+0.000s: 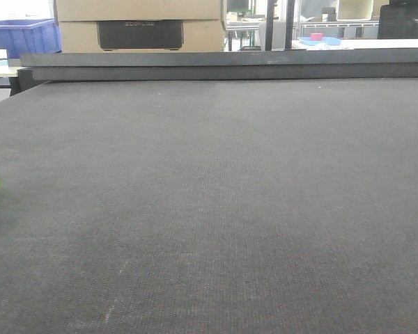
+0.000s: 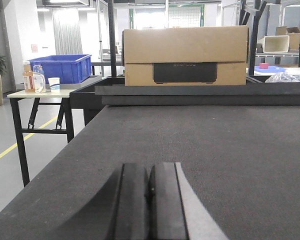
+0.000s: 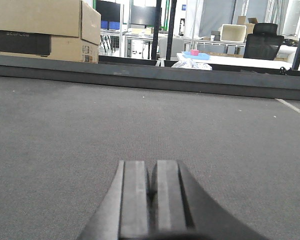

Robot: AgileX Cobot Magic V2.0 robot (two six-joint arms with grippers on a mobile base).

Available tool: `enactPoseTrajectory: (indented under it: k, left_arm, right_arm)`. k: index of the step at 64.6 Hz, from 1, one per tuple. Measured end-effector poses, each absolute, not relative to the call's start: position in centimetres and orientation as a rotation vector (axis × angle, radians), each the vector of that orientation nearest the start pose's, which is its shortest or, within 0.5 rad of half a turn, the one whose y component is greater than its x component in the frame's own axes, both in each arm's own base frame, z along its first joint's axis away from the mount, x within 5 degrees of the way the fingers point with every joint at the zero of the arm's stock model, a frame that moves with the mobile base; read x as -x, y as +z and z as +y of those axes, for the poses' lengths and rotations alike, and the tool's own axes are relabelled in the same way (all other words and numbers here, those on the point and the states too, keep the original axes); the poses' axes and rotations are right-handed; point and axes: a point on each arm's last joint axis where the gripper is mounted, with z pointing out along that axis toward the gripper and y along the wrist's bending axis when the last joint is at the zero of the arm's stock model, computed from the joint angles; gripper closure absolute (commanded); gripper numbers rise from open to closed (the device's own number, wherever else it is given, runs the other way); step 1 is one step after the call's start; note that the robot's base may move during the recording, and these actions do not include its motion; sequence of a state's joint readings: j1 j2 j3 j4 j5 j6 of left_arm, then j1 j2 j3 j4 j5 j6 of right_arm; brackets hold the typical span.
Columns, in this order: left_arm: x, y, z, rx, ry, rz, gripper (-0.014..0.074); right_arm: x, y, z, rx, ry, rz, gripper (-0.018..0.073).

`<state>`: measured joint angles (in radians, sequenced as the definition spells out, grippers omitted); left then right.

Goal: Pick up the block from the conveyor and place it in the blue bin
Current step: 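Lower both grippers over the green and blue blocks on the conveyor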

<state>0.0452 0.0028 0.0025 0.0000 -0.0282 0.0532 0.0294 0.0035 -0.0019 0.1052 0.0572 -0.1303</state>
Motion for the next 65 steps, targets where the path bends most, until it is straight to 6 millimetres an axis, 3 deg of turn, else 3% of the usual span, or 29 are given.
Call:
enactPoseTrajectory:
  k: [39, 65]
  left_arm:
    - [-5.6, 21.5, 0.3, -0.006, 0.080, 1.461, 0.0707]
    - [-5.5, 22.3, 0.3, 0.041, 0.035, 1.398, 0.0707]
  right_arm:
    - [-5.7, 20.9, 0.2, 0.047, 0.008, 1.539, 0.0721]
    - [-5.5, 22.0, 0.1, 0.029, 0.006, 1.430, 0.0721]
